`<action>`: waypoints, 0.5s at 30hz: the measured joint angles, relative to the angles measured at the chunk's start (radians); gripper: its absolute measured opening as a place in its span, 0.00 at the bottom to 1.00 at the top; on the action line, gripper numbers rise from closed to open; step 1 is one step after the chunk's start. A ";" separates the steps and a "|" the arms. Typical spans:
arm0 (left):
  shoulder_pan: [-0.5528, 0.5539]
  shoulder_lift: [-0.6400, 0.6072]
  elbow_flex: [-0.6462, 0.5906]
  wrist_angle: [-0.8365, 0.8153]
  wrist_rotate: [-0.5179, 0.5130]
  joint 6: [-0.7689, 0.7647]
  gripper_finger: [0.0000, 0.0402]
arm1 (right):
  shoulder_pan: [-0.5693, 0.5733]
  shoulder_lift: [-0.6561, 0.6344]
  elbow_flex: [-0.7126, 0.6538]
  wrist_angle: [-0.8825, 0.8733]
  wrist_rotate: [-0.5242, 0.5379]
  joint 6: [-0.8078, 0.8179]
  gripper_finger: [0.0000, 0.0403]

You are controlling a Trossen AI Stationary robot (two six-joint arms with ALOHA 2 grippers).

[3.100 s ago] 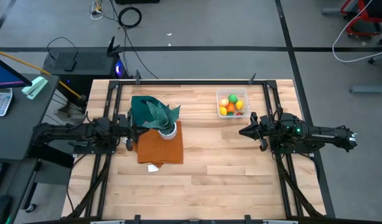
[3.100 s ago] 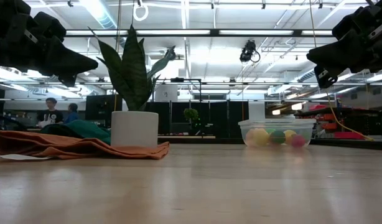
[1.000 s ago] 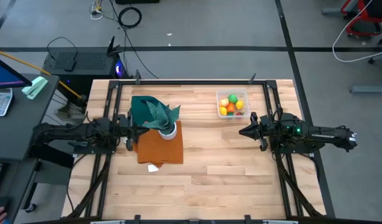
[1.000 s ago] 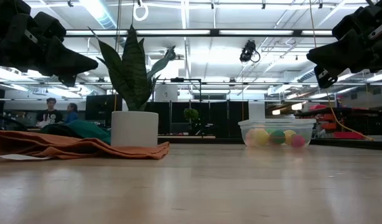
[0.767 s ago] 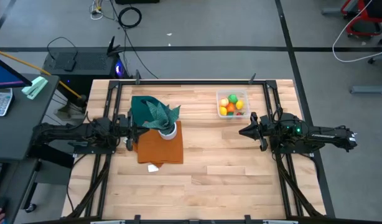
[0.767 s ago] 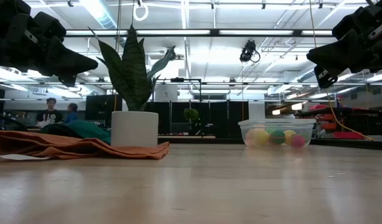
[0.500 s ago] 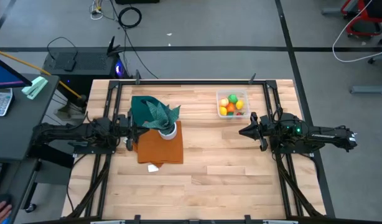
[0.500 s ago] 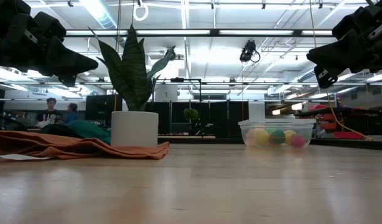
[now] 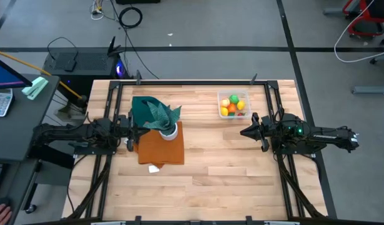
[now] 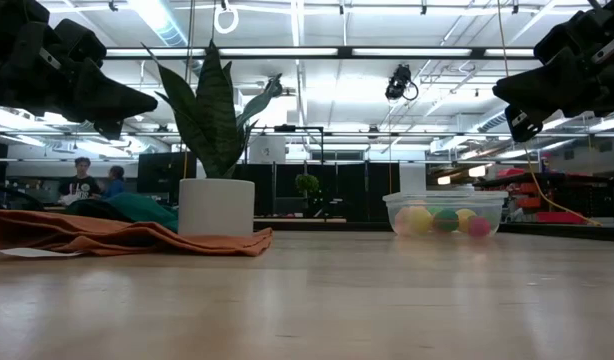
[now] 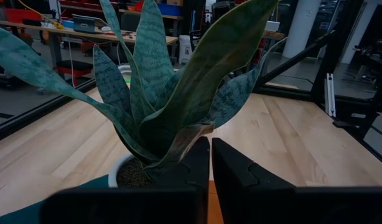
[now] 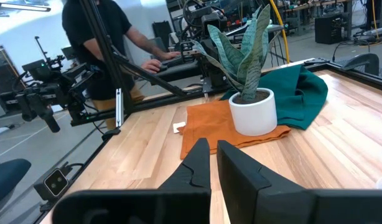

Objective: Pick and placing Produce into tupperware
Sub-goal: Return to Home Position

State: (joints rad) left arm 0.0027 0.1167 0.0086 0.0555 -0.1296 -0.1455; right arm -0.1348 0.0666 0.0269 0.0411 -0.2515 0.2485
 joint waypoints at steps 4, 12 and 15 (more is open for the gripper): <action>0.000 0.000 0.000 0.000 0.000 0.000 0.07 | 0.000 0.000 0.000 0.000 0.000 0.000 0.00; 0.000 0.000 0.000 0.000 0.000 0.000 0.09 | 0.000 0.000 0.000 0.000 0.000 0.000 0.00; 0.000 0.000 0.000 0.000 0.000 0.000 0.07 | 0.000 0.000 0.000 0.000 0.000 0.000 0.00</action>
State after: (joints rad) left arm 0.0029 0.1165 0.0086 0.0555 -0.1295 -0.1455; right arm -0.1346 0.0669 0.0269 0.0410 -0.2515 0.2485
